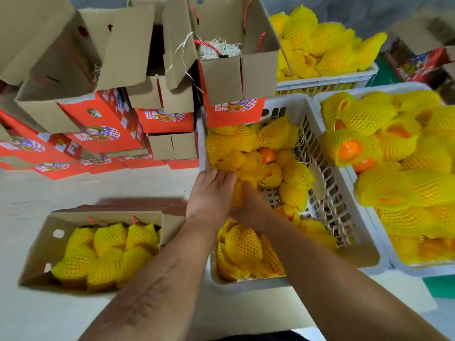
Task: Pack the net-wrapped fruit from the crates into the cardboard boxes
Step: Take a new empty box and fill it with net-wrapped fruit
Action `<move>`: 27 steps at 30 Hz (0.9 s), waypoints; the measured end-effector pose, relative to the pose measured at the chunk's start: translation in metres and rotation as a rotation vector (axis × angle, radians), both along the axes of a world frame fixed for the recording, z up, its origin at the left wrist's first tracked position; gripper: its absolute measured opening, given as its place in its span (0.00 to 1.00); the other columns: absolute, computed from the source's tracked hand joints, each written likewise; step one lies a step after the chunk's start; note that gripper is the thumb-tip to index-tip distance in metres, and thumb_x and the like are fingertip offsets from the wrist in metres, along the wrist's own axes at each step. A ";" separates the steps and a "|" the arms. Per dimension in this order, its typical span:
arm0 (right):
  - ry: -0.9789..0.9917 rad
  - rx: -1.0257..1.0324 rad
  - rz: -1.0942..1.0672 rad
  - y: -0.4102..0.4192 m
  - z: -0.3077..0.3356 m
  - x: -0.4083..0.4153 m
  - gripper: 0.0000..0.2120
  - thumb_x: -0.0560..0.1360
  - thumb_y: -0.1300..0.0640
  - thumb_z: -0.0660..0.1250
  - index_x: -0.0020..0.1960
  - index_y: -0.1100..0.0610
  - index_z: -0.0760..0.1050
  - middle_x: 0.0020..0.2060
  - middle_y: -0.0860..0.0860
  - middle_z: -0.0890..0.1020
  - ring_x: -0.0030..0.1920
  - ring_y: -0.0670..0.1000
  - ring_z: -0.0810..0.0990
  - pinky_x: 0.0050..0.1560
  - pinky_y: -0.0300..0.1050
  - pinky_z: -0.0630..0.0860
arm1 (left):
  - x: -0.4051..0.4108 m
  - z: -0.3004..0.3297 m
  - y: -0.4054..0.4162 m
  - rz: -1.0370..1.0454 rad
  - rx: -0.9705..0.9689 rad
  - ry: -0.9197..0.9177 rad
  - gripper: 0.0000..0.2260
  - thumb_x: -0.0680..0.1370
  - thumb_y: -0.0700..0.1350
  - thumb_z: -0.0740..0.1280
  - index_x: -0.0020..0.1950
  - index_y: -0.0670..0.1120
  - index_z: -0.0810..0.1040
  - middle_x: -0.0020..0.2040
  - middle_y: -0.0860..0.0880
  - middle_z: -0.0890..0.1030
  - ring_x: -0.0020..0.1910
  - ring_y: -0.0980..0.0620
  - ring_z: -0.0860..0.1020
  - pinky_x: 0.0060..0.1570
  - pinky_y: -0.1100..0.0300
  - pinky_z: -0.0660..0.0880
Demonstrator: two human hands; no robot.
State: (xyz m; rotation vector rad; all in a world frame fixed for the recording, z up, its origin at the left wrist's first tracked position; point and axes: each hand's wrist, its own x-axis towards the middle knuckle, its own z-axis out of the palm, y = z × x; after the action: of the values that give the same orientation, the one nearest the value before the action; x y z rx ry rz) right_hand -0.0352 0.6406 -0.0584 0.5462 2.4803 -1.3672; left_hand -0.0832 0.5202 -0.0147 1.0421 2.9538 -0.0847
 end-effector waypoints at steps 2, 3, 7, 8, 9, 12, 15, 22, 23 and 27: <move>-0.031 -0.448 -0.357 0.023 0.015 0.002 0.21 0.77 0.53 0.71 0.66 0.56 0.71 0.52 0.54 0.80 0.48 0.54 0.81 0.48 0.52 0.81 | 0.001 0.003 -0.001 0.006 0.001 -0.020 0.17 0.77 0.48 0.63 0.66 0.52 0.69 0.61 0.51 0.77 0.66 0.45 0.68 0.67 0.54 0.61; -0.055 -0.683 -0.478 0.033 0.020 0.003 0.12 0.80 0.54 0.66 0.61 0.57 0.75 0.47 0.55 0.80 0.41 0.52 0.81 0.39 0.49 0.79 | 0.002 0.004 -0.001 -0.004 0.008 -0.027 0.20 0.76 0.53 0.63 0.67 0.52 0.69 0.61 0.51 0.78 0.66 0.45 0.68 0.67 0.53 0.61; -0.048 -1.099 -0.513 0.042 0.027 0.005 0.09 0.80 0.51 0.65 0.54 0.56 0.79 0.42 0.56 0.80 0.35 0.51 0.78 0.34 0.46 0.71 | 0.000 0.005 -0.004 -0.035 0.062 -0.056 0.30 0.72 0.74 0.55 0.60 0.52 0.73 0.46 0.53 0.78 0.57 0.49 0.71 0.63 0.53 0.62; -0.004 -1.063 -0.446 0.038 0.024 0.005 0.08 0.80 0.53 0.67 0.56 0.55 0.79 0.44 0.55 0.82 0.37 0.51 0.79 0.37 0.46 0.72 | -0.002 0.004 -0.005 -0.028 0.074 -0.053 0.29 0.73 0.75 0.56 0.55 0.52 0.74 0.43 0.54 0.75 0.56 0.49 0.71 0.62 0.54 0.62; 0.054 -1.022 -0.379 0.034 0.021 0.006 0.09 0.80 0.56 0.69 0.59 0.53 0.78 0.46 0.53 0.84 0.39 0.50 0.80 0.39 0.47 0.75 | -0.003 0.003 -0.006 -0.021 0.094 -0.050 0.26 0.75 0.74 0.58 0.51 0.52 0.74 0.42 0.54 0.73 0.56 0.50 0.71 0.61 0.56 0.61; 0.116 -0.938 -0.366 0.033 0.013 0.005 0.21 0.74 0.58 0.76 0.63 0.50 0.73 0.49 0.52 0.86 0.44 0.52 0.82 0.42 0.47 0.77 | -0.003 0.001 -0.009 -0.007 0.263 -0.091 0.17 0.77 0.66 0.65 0.46 0.53 0.75 0.38 0.60 0.67 0.53 0.51 0.71 0.59 0.59 0.60; 0.089 -0.848 -0.396 0.039 0.012 0.003 0.34 0.63 0.48 0.78 0.66 0.43 0.69 0.54 0.47 0.85 0.51 0.49 0.86 0.43 0.47 0.79 | 0.000 0.003 -0.009 0.028 0.370 -0.122 0.13 0.81 0.63 0.64 0.48 0.54 0.77 0.37 0.62 0.68 0.49 0.55 0.68 0.57 0.61 0.60; 0.129 -0.660 -0.521 0.037 0.007 0.000 0.41 0.72 0.49 0.78 0.77 0.43 0.58 0.61 0.48 0.79 0.57 0.53 0.82 0.54 0.54 0.81 | 0.002 0.010 -0.008 0.031 0.409 -0.129 0.03 0.81 0.49 0.66 0.50 0.53 0.78 0.39 0.56 0.75 0.50 0.52 0.72 0.58 0.57 0.63; 0.143 -0.622 -0.533 0.038 0.006 0.000 0.42 0.72 0.48 0.78 0.78 0.42 0.58 0.62 0.47 0.78 0.59 0.52 0.80 0.57 0.55 0.80 | 0.002 0.010 -0.008 0.036 0.401 -0.129 0.04 0.81 0.53 0.66 0.51 0.54 0.77 0.40 0.57 0.76 0.51 0.52 0.73 0.58 0.57 0.62; 0.135 -0.777 -0.434 0.039 0.010 -0.002 0.37 0.70 0.51 0.78 0.75 0.44 0.66 0.61 0.51 0.82 0.57 0.53 0.85 0.47 0.49 0.84 | 0.000 0.007 -0.004 0.048 0.119 -0.114 0.42 0.71 0.74 0.63 0.78 0.52 0.63 0.63 0.54 0.74 0.64 0.50 0.69 0.63 0.54 0.61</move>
State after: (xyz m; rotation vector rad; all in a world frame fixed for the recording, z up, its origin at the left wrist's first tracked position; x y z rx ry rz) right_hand -0.0373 0.6791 -0.0481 0.8294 1.7262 -2.4103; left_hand -0.0828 0.5161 -0.0076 0.9520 2.9087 0.1483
